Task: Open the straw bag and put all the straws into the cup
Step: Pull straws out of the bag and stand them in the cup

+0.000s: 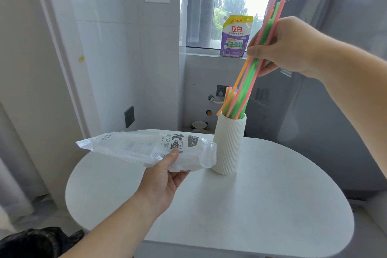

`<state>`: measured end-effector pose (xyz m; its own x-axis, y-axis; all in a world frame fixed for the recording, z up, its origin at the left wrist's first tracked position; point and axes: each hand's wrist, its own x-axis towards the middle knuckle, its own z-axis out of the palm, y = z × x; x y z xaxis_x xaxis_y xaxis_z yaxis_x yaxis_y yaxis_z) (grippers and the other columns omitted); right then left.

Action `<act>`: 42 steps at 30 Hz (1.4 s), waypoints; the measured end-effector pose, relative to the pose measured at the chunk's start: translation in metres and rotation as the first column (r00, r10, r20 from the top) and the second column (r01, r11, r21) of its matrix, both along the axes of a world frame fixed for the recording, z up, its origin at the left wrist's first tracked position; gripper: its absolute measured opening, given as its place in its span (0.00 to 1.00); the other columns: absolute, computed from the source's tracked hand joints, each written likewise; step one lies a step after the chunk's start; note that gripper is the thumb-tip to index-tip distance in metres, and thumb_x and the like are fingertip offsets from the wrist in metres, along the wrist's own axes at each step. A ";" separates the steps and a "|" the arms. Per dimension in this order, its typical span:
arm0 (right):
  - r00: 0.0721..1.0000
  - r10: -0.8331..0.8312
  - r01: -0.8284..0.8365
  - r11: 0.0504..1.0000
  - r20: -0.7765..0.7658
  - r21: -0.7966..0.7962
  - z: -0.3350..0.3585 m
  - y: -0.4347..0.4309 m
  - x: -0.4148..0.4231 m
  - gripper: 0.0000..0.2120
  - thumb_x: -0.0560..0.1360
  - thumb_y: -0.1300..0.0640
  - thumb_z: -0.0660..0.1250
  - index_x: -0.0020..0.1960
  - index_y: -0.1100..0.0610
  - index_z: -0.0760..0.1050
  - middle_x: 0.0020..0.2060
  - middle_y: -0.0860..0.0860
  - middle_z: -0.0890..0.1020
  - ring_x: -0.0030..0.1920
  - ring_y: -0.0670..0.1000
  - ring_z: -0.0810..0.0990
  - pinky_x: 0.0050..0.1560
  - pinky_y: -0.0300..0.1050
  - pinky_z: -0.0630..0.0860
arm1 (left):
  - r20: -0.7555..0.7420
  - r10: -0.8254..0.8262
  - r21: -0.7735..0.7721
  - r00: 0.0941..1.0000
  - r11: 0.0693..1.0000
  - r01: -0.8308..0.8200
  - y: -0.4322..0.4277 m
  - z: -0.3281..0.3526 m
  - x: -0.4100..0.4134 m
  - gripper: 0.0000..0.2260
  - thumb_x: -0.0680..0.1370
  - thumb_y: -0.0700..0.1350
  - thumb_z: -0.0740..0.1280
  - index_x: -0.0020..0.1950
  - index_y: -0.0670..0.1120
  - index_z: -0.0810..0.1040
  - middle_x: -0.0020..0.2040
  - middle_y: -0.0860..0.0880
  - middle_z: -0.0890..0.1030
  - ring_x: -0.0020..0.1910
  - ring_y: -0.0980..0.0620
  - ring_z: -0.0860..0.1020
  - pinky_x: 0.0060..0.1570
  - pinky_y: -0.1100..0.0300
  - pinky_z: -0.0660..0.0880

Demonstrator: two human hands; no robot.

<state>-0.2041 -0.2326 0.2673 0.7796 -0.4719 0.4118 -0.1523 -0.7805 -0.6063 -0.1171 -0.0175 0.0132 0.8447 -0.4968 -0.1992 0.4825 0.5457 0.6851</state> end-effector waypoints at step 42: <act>0.996 0.009 -0.005 0.999 -0.085 0.051 -0.044 -0.013 0.013 0.08 0.78 0.55 0.70 0.54 0.58 0.81 0.45 0.52 0.86 0.37 0.47 0.87 0.36 0.37 0.83 | 0.001 -0.034 0.012 0.999 0.999 0.034 -0.002 -0.002 -0.001 0.16 0.78 0.38 0.71 0.66 0.47 0.80 0.55 0.47 0.88 0.47 0.51 0.87 0.36 0.58 0.83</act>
